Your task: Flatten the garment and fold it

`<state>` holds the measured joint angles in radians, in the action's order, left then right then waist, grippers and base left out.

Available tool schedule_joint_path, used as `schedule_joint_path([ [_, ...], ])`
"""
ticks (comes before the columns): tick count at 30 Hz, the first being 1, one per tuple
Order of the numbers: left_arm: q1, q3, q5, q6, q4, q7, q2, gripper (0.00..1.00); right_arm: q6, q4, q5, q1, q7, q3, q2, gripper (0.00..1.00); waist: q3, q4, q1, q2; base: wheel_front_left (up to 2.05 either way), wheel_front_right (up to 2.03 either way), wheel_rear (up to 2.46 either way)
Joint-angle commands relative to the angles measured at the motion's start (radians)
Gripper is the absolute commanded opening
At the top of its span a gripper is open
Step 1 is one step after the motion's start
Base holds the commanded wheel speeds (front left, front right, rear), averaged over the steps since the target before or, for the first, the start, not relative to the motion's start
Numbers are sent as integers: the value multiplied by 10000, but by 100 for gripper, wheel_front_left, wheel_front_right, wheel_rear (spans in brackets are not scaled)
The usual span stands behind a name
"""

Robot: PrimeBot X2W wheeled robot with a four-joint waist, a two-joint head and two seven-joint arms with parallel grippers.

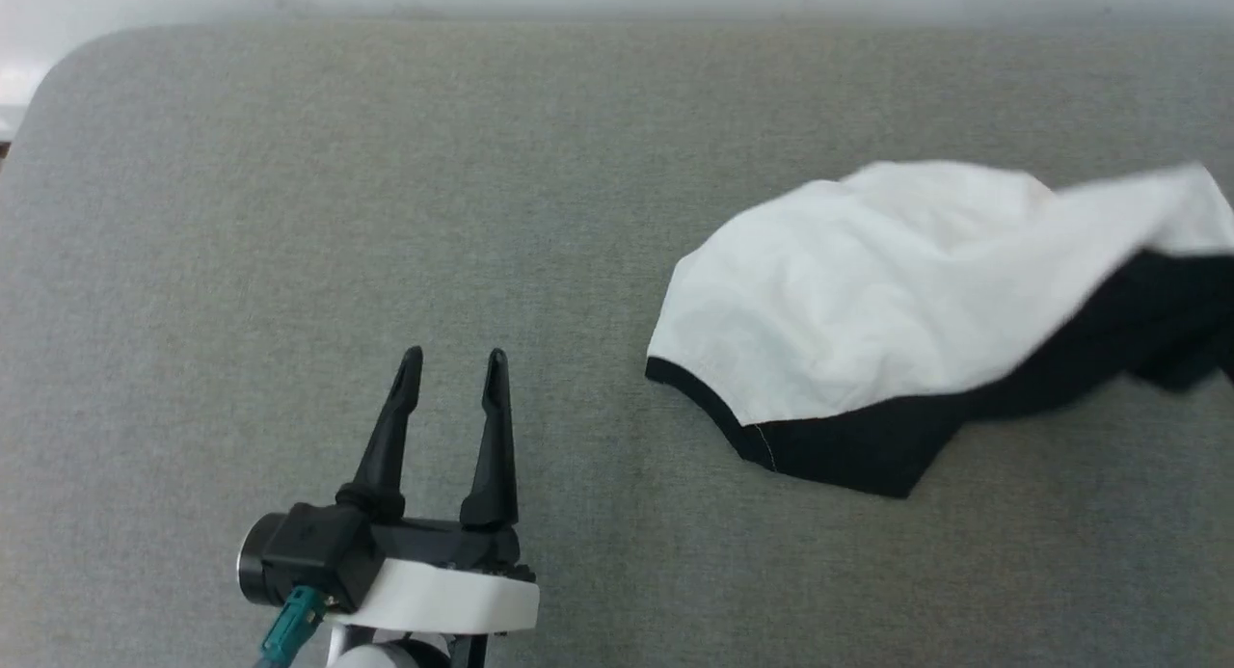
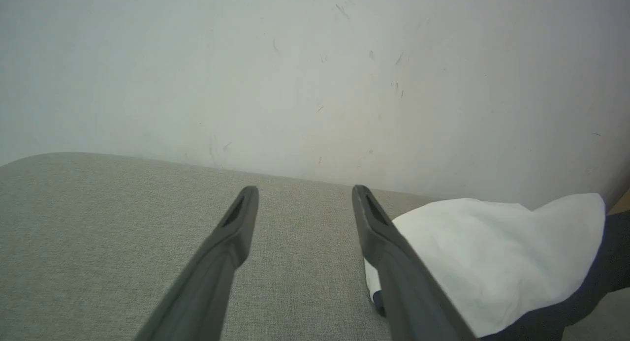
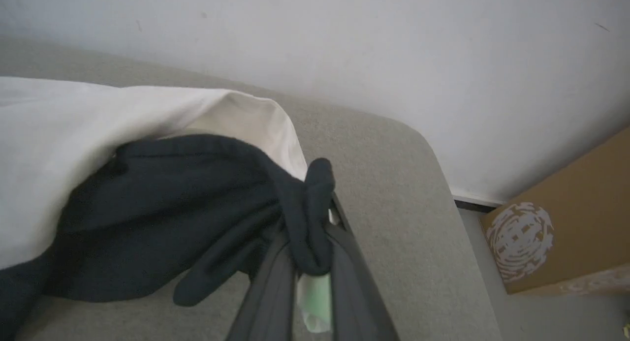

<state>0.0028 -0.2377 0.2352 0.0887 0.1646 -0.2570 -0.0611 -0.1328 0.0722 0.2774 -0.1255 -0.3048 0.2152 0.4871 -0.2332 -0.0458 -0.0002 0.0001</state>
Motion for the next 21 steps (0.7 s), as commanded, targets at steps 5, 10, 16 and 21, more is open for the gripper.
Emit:
schedule_joint_path([
  [5, 144, 72, -150, -148, 24, -47, 46, 100, 21, -282, -639, 1742, -245, 1071, -644, 0, 32, 138, 2, -1, 0, 0, 0],
  [10, 114, 105, -228, -232, -34, -47, 43, 100, 21, -1190, -778, 2100, -191, 943, -1074, 44, 21, 71, 2, -1, 0, 0, 0],
  [16, 175, 114, -270, -268, -98, -47, 36, 100, 21, -949, -357, 1587, 25, 364, -1225, 100, 192, -7, 2, -1, 0, 0, 0],
  [21, 299, 139, -261, -256, -65, -47, 38, 100, 21, 726, 673, 1114, -307, 199, -1290, 100, 342, -69, 2, -1, 0, 0, 0],
])
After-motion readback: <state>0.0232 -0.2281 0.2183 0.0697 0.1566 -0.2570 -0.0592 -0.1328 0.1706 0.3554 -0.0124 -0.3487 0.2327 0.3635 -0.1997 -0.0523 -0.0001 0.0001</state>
